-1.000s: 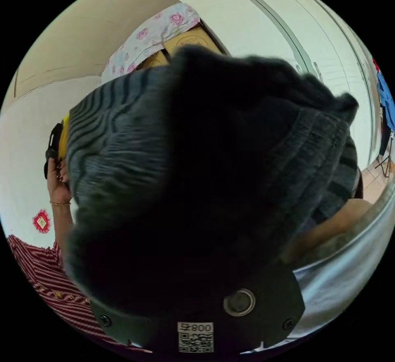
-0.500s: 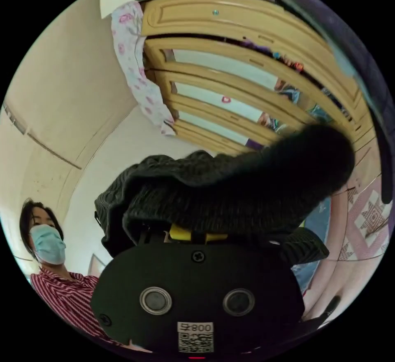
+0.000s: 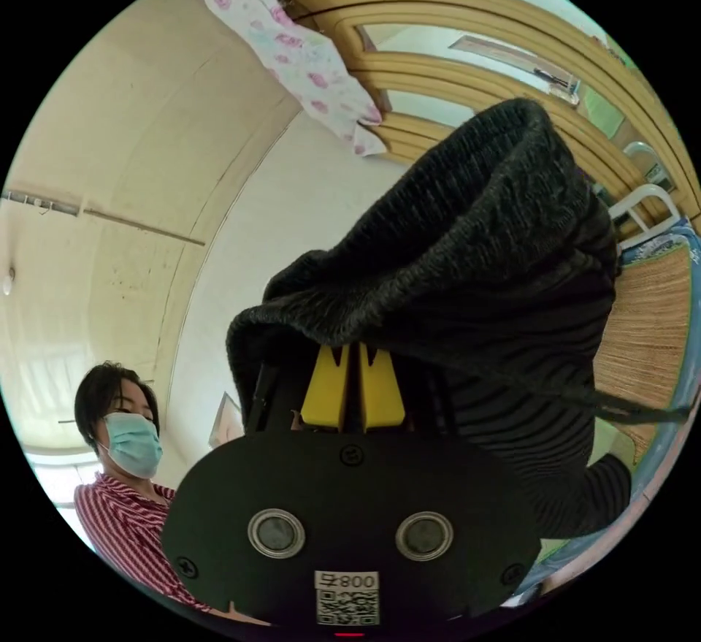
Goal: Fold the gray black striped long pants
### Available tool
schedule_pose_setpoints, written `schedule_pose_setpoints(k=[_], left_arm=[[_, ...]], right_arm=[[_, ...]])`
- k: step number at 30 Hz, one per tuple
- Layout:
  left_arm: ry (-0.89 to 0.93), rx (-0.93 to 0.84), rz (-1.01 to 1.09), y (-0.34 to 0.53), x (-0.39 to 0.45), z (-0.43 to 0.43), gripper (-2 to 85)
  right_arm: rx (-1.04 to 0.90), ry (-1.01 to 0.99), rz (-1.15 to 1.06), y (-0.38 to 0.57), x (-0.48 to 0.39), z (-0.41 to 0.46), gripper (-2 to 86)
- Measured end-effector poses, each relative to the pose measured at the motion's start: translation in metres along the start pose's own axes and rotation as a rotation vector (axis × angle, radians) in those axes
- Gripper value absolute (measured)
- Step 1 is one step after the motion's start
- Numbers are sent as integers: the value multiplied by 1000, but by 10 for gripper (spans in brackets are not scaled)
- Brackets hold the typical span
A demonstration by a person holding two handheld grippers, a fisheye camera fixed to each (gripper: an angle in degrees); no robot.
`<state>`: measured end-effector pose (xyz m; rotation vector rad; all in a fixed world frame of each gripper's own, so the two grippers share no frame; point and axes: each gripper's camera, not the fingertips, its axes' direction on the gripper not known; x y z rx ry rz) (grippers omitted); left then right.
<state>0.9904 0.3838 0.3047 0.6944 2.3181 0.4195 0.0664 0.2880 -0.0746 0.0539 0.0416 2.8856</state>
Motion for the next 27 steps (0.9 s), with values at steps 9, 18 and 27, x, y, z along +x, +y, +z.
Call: schedule_pose_setpoints(k=[9, 18, 27], left_arm=[[23, -8, -187, -107, -2, -75, 4], [69, 88, -244, -256, 40, -114, 3], [57, 112, -179, -418, 82, -172, 4]], right_arm=[[-111, -68, -84, -33, -101, 84, -3], [-354, -230, -193, -109, -196, 199, -3], [-549, -345, -313, -166, -310, 318, -3]])
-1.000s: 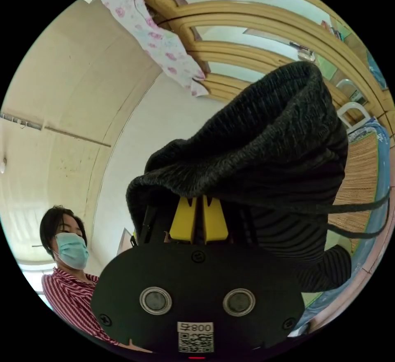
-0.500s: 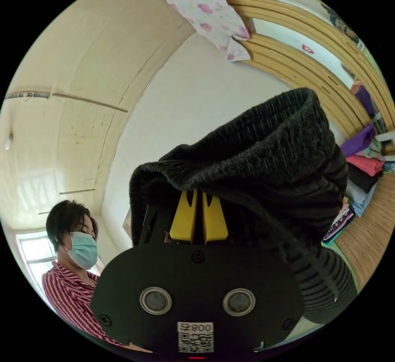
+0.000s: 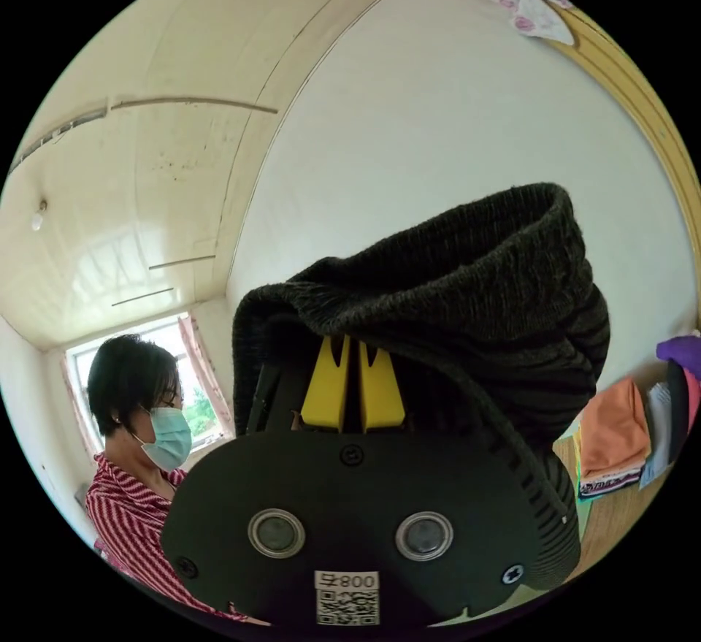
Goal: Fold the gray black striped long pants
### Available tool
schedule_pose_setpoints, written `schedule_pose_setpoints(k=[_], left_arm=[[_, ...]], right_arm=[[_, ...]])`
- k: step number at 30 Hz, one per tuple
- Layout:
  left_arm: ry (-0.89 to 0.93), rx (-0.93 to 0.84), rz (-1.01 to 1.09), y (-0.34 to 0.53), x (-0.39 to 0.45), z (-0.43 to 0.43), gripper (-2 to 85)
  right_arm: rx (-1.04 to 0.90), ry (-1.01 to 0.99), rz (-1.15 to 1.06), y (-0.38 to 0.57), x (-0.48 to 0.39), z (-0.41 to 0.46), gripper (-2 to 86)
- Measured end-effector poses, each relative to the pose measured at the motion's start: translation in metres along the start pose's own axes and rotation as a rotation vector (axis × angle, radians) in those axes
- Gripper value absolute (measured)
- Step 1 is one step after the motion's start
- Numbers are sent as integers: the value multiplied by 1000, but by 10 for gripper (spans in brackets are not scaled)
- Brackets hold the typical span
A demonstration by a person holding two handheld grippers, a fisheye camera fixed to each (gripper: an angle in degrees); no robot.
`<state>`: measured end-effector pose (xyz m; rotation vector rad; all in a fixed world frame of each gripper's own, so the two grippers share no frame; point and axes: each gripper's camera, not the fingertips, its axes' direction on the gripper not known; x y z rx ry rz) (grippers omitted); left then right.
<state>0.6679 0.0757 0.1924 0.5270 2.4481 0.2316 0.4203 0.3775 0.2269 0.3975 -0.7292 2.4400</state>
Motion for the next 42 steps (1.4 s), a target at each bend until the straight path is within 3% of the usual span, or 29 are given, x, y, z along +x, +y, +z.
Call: schedule_pose_setpoints(k=[4, 8, 11, 13, 15, 18, 20, 27, 35, 42], left_arm=[[-102, 79, -21, -42, 37, -68, 5], [-275, 174, -164, -31, 70, -151, 6], [-541, 278, -469, 24, 100, -225, 7], [-760, 345, -808, 90, 129, -274, 5], [-825, 398, -1026, 134, 153, -298, 4], [-821, 553, -1244, 173, 192, -317, 4], [-813, 560, -1311, 170, 202, -324, 7], [-812, 419, -1324, 82, 147, -396, 49], [-1035, 270, -1376, -12, 62, -504, 95], [-1245, 178, -1504, -64, -14, -566, 137]], right_arm=[[-135, -66, -42, -37, -25, 91, -3], [-433, -198, -43, -13, -51, 277, -2], [-754, -284, -13, 85, -59, 438, -1], [-966, -241, -7, 170, -51, 524, -1], [-1180, -155, 104, 277, -8, 595, 0], [-1307, -164, 329, 353, 53, 602, 0], [-1371, -113, 390, 376, 82, 587, 0], [-1495, 146, 631, 394, 170, 474, 0], [-1506, 344, 878, 371, 213, 369, 0], [-1551, 421, 963, 363, 252, 347, -1]])
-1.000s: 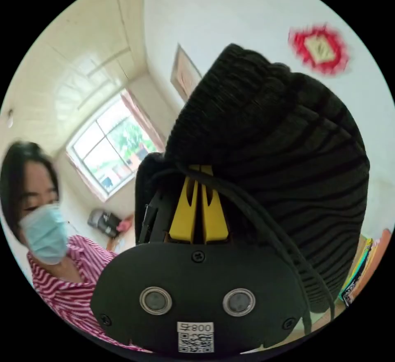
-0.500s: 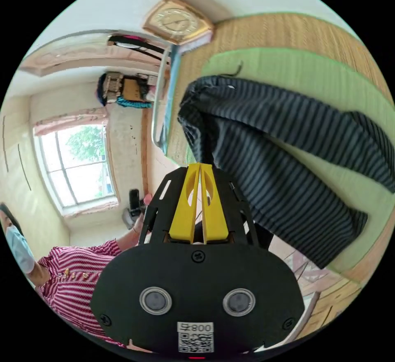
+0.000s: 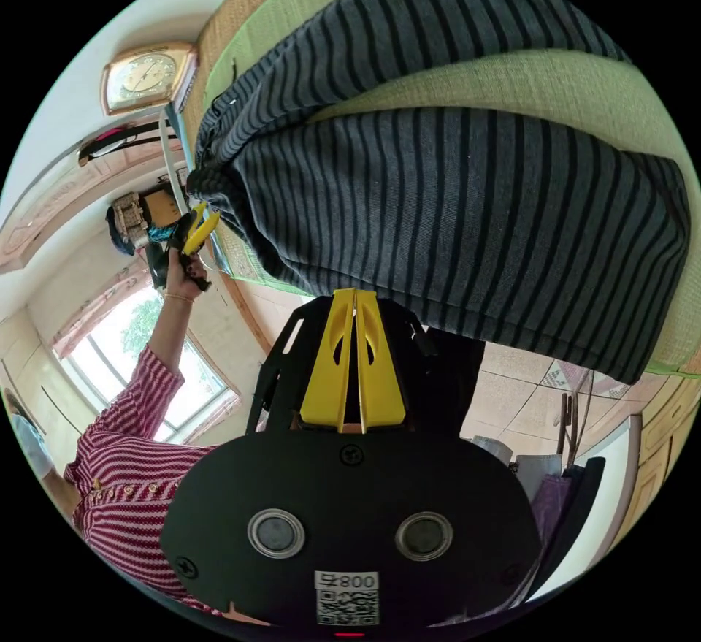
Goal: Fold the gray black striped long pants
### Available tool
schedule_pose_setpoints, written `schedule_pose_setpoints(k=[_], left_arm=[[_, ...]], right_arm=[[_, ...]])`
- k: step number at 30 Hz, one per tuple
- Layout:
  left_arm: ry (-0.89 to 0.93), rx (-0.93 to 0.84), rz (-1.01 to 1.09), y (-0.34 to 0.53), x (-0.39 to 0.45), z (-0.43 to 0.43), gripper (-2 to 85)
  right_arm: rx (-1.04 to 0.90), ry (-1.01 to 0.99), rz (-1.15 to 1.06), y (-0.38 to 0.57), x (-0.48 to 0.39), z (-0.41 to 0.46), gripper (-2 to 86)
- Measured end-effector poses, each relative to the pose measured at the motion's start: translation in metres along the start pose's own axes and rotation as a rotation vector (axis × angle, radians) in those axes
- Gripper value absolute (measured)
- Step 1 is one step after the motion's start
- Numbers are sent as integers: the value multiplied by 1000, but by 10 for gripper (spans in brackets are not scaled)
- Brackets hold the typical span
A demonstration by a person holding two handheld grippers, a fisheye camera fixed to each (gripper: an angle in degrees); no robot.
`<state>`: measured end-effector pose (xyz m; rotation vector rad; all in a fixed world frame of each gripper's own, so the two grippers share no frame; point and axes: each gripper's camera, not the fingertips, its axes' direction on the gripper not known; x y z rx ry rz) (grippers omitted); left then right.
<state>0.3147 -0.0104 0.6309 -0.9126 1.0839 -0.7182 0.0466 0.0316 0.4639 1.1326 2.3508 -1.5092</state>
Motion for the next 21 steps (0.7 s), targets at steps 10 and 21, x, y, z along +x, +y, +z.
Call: schedule_pose_setpoints(k=[10, 21], left_arm=[[-187, -18, 41, -24, 12, -72, 36], [-169, 169, -463, 136, -203, -261, 11]], right_arm=[[-35, -11, 17, 1, -20, -40, -1], [161, 86, 70, 83, -37, -169, -5]])
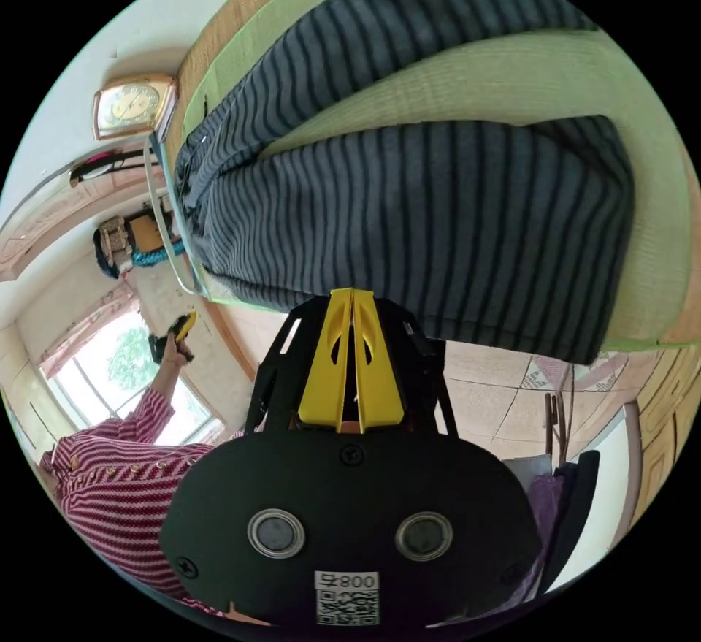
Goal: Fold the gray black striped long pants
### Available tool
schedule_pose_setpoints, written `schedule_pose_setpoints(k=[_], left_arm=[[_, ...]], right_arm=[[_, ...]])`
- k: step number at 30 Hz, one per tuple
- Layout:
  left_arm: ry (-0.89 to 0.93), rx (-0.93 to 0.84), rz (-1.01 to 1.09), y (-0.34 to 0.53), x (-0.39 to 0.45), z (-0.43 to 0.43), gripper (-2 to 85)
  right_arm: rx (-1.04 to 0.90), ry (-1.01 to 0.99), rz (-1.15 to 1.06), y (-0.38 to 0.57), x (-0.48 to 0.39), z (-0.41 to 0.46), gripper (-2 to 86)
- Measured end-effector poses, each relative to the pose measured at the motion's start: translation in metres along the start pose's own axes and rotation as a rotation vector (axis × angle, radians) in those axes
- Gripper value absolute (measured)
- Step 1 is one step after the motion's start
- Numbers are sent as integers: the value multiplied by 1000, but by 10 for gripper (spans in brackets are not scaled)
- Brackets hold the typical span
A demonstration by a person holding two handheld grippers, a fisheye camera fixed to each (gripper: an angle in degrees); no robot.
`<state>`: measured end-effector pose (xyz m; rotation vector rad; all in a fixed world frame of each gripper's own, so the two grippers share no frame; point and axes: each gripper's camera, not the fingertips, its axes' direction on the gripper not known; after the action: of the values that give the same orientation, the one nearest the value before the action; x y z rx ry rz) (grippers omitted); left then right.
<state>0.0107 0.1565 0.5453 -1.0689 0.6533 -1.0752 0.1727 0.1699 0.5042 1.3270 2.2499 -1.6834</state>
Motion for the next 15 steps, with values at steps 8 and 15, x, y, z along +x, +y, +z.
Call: schedule_pose_setpoints(k=[8, 15], left_arm=[[186, -431, 476, 30, 136, 116, 36], [120, -639, 838, 68, 238, 203, 54]], right_arm=[[257, 63, 262, 54, 86, -103, 46], [378, 11, 316, 46, 125, -144, 76]])
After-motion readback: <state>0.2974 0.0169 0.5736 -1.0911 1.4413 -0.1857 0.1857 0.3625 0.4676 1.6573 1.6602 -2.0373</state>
